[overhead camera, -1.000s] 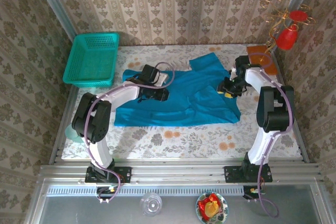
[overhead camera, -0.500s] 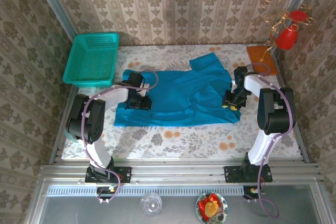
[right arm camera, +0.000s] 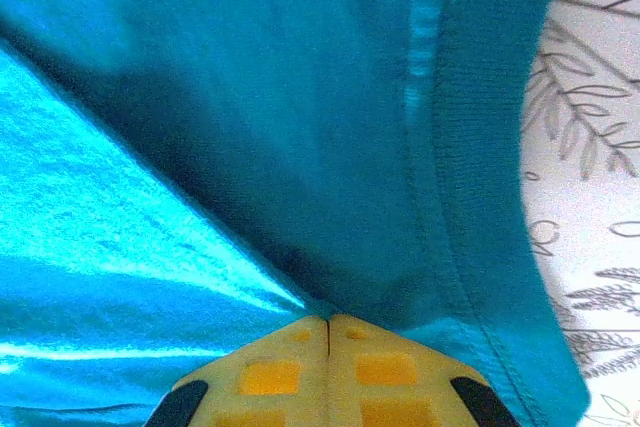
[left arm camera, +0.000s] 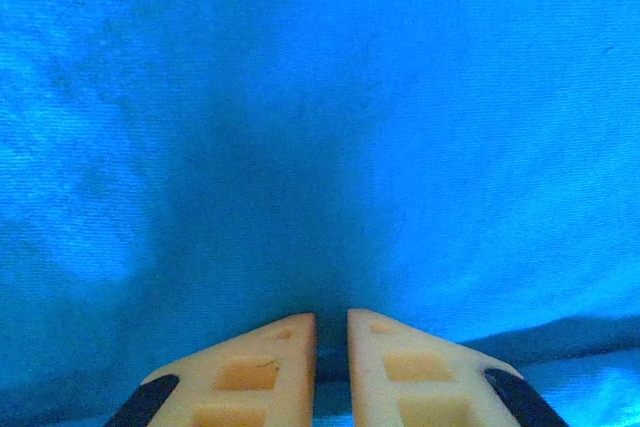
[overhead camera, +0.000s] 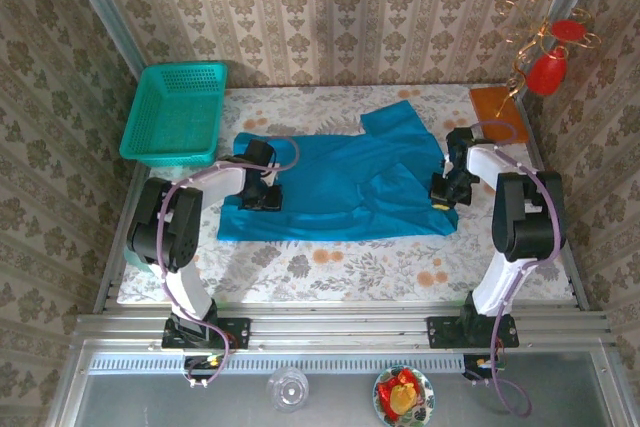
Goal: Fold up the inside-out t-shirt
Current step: Smooth out the T-shirt at the center of the table.
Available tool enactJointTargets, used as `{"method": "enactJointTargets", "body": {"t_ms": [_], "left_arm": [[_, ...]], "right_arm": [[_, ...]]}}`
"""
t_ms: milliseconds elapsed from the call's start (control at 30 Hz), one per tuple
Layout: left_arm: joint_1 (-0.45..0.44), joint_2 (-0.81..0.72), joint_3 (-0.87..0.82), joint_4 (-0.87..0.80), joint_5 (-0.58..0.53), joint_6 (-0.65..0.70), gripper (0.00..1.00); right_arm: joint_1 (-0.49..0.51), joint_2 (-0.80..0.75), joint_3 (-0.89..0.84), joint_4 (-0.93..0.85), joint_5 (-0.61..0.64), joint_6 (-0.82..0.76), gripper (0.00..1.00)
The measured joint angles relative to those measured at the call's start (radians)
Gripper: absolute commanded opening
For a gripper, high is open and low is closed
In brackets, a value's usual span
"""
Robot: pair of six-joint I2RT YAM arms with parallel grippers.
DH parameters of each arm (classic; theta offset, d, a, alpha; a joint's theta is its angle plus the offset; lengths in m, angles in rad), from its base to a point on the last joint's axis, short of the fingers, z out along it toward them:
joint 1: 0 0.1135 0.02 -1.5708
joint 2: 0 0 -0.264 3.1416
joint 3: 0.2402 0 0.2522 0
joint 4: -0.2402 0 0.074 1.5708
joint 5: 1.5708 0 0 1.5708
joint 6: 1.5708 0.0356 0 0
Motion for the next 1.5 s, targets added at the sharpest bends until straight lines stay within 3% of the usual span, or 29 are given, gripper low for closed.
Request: {"method": "enactJointTargets", "body": {"t_ms": [367,400,567,833,1067,1167,1500], "left_arm": [[0.001,0.000,0.000,-0.002,-0.023,-0.018,0.16],[0.001,0.000,0.000,-0.003,-0.023,-0.018,0.16],[0.002,-0.026,0.000,-0.024,-0.046,-0.019,0.19],[0.016,-0.248,-0.037,-0.055,-0.093,-0.036,0.19],[0.090,-0.363,-0.204,-0.065,-0.097,-0.075,0.19],[0.135,-0.365,-0.280,-0.064,-0.087,-0.101,0.19],[0.277,-0.385,-0.407,0.012,0.002,-0.198,0.19]], "right_arm": [[-0.005,0.008,0.000,0.004,0.092,0.005,0.00],[-0.005,0.011,0.000,0.004,0.096,0.005,0.02],[-0.006,0.011,0.000,0.002,0.120,0.016,0.30],[-0.009,-0.158,-0.049,0.006,0.081,0.066,0.38],[-0.009,-0.307,-0.223,0.035,-0.066,0.137,0.41],[-0.010,-0.309,-0.268,0.060,-0.109,0.162,0.51],[-0.126,-0.259,-0.364,0.185,-0.145,0.277,0.62]]}}
